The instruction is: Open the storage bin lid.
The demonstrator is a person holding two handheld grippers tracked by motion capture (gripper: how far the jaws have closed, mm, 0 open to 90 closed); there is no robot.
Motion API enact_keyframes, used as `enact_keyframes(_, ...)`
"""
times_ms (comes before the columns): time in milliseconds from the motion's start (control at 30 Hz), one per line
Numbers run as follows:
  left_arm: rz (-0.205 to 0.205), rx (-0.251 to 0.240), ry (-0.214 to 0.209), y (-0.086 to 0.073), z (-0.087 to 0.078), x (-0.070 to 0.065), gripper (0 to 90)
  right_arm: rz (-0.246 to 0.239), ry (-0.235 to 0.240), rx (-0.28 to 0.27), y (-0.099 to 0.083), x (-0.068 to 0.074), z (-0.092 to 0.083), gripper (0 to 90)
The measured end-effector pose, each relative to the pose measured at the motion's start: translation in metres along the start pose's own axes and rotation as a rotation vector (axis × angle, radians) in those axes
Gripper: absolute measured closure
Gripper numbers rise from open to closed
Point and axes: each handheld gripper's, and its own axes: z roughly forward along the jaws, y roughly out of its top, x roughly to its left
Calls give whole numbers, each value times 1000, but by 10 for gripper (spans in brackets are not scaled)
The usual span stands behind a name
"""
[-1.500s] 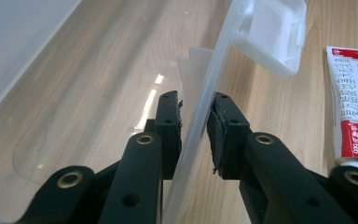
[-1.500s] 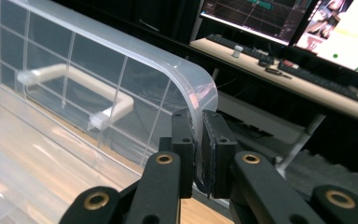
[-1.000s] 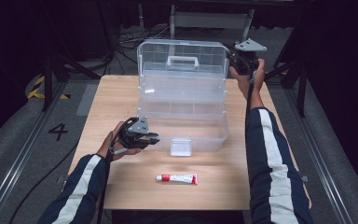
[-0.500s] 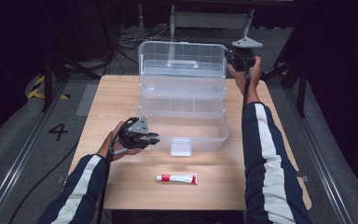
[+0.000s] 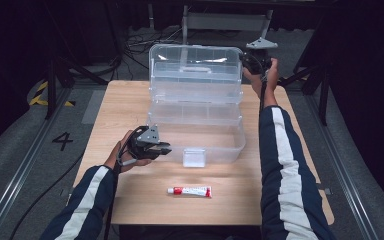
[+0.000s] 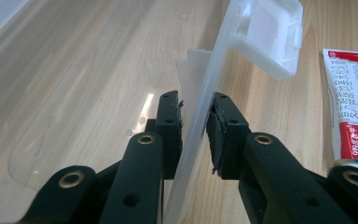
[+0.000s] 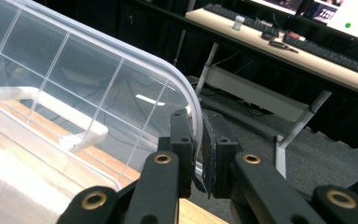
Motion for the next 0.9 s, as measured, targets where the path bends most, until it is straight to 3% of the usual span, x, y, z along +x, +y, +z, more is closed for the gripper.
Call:
enact_keyframes(533, 16, -6, -2, -1, 0, 0, 761, 20, 16, 45, -8, -6, 27, 835)
enact_keyframes(567, 15, -5, -1, -1, 0, 0, 761, 47, 27, 39, -10, -8, 30, 836)
enact_keyframes(767, 12, -6, -2, -1, 0, 0, 761, 34, 26, 61, -8, -8, 35, 835)
enact_keyframes(900, 9, -10, 0, -1, 1, 0, 758, 64, 41, 56, -11, -10, 37, 835)
